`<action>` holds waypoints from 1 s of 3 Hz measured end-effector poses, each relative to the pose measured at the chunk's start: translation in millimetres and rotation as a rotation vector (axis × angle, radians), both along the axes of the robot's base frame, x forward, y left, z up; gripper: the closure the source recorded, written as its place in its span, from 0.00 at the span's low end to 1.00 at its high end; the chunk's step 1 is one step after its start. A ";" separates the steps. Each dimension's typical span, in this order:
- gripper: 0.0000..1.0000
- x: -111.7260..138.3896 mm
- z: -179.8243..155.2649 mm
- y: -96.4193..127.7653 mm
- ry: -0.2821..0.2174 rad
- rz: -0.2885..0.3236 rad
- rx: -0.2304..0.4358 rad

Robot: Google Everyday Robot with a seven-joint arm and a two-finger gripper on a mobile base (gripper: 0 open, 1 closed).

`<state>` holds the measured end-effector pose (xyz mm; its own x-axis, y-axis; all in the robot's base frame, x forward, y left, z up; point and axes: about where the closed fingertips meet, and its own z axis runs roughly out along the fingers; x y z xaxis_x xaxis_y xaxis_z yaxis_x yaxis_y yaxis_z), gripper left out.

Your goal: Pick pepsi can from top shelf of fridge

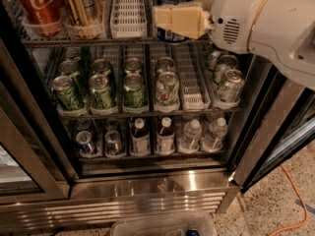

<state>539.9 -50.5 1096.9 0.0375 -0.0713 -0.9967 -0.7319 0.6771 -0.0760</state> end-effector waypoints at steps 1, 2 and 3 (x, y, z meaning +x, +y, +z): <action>1.00 -12.5 -10.8 2.9 0.027 0.074 0.010; 1.00 -22.9 -24.0 11.5 0.064 0.144 0.024; 1.00 -30.0 -39.7 22.6 0.105 0.202 0.031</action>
Offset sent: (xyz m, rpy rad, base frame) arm -0.0322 0.0139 -0.0441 0.0484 0.1168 0.2207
